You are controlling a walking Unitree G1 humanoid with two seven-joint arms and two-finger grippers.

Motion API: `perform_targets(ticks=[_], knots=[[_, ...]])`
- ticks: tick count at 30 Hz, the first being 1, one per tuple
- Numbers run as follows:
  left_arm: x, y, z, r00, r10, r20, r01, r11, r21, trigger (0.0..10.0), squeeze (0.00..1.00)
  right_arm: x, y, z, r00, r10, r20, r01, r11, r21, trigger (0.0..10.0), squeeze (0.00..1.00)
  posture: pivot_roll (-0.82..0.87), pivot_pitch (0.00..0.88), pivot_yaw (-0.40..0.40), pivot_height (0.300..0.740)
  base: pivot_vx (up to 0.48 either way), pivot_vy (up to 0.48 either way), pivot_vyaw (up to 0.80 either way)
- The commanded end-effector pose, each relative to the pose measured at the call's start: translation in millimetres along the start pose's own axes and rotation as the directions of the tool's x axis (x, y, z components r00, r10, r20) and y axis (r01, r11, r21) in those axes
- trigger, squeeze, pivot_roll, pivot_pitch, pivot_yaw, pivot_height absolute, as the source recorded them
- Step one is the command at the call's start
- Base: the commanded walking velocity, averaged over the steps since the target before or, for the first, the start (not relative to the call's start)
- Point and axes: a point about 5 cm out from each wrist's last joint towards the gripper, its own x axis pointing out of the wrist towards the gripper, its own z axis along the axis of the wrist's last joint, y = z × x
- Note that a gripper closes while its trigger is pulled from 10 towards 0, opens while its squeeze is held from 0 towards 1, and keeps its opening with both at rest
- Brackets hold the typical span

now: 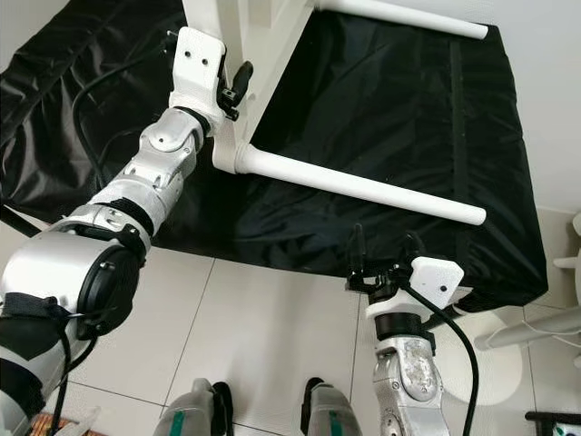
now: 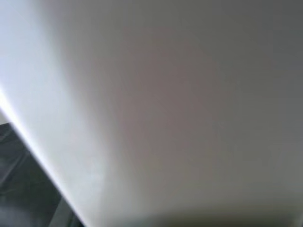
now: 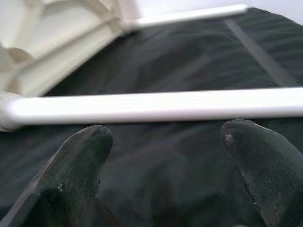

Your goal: Building children table

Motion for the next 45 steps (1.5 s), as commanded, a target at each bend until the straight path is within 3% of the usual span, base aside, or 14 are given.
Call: perform_targets(ticks=[1,5,10,13,16,20,24,37,38,39,40,43,44,45], knots=[[-1.9,31.0,12.4,0.992,0.112,0.056,-0.115,0.992,0.054,0.0,0.0,-2.0,0.5,-1.2,1.0,0.004,-0.017,-0.004,1.0,-0.004,10.0,0.0,-0.08,0.193,0.062,0.74,0.0,0.0,0.0],[-13.5,41.8,8.1,0.98,0.182,0.074,-0.183,0.983,0.006,0.0,0.0,-3.1,-2.5,-0.3,1.0,0.001,-0.02,-0.001,1.0,-0.007,10.0,0.0,-0.08,0.2,0.046,0.74,0.0,0.0,0.0],[-29.2,58.9,4.2,0.963,0.259,0.078,-0.262,0.965,0.033,0.0,0.0,-1.4,-3.3,-0.6,0.999,0.017,-0.028,-0.017,1.0,-0.01,10.0,0.0,-0.07,0.205,0.025,0.74,0.0,0.0,0.0],[-30.7,61.8,4.7,0.959,0.27,0.08,-0.273,0.962,0.026,0.0,0.0,-1.2,-3.5,-0.6,0.999,0.02,-0.03,-0.02,1.0,-0.009,10.0,0.0,-0.07,0.205,0.021,0.74,0.0,0.0,0.0],[-37.9,86.0,9.0,0.951,0.296,0.087,-0.305,0.945,0.121,0.0,0.0,0.4,-2.9,-1.3,0.999,0.033,-0.035,-0.034,0.999,-0.008,10.0,0.0,-0.06,0.209,0.012,0.74,0.0,0.0,0.0],[-41.6,96.2,11.7,0.948,0.306,0.089,-0.317,0.936,0.151,0.0,0.0,0.9,-3.0,-1.0,0.999,0.037,-0.035,-0.038,0.999,-0.009,10.0,0.0,-0.06,0.211,0.013,0.74,0.0,0.0,0.0],[-54.6,128.4,21.5,0.929,0.359,0.09,-0.37,0.905,0.21,0.0,0.0,1.5,-4.3,-0.3,0.998,0.042,-0.037,-0.043,0.999,-0.012,10.0,0.0,-0.06,0.215,0.005,0.74,0.0,0.0,0.0],[-55.8,139.6,18.0,0.957,0.283,0.06,-0.289,0.924,0.25,0.3,0.0,3.9,-6.3,0.3,0.998,0.053,-0.039,-0.054,0.998,-0.018,10.0,0.0,-0.04,0.214,-0.015,0.74,0.0,0.0,0.0],[-54.0,136.1,13.9,0.966,0.259,0.026,-0.257,0.935,0.244,3.8,0.0,4.0,-6.6,0.2,0.998,0.052,-0.041,-0.053,0.998,-0.016,10.0,0.0,-0.04,0.214,-0.015,0.74,0.0,0.0,0.0],[-54.0,136.1,13.9,0.966,0.259,0.026,-0.257,0.935,0.244,3.8,0.0,4.0,-6.6,0.2,0.998,0.052,-0.041,-0.053,0.998,-0.016,10.0,0.0,-0.04,0.214,-0.015,0.74,0.0,0.0,0.0],[-48.8,107.3,4.7,0.996,0.091,0.006,-0.089,0.962,0.258,10.0,0.01,5.1,-5.5,-1.1,0.997,0.064,-0.046,-0.064,0.998,-0.009,10.0,0.0,-0.03,0.212,-0.02,0.74,0.0,0.0,0.0],[-48.1,96.8,3.6,1.0,0.024,0.015,-0.027,0.963,0.268,10.0,0.01,5.6,-5.0,-1.5,0.996,0.068,-0.048,-0.069,0.998,-0.008,10.0,0.0,-0.03,0.212,-0.02,0.74,0.0,0.0,0.0],[-46.6,90.0,2.4,1.0,-0.009,0.014,0.006,0.972,0.234,10.0,1.0,6.4,-4.7,-1.8,0.996,0.073,-0.049,-0.074,0.997,-0.01,10.0,0.0,-0.04,0.21,-0.02,0.74,0.0,0.0,0.0],[-46.6,90.0,2.4,1.0,-0.009,0.014,0.006,0.972,0.234,10.0,1.0,6.4,-4.7,-1.8,0.996,0.073,-0.049,-0.074,0.997,-0.01,10.0,0.0,-0.04,0.21,-0.02,0.74,0.0,0.0,0.0]])
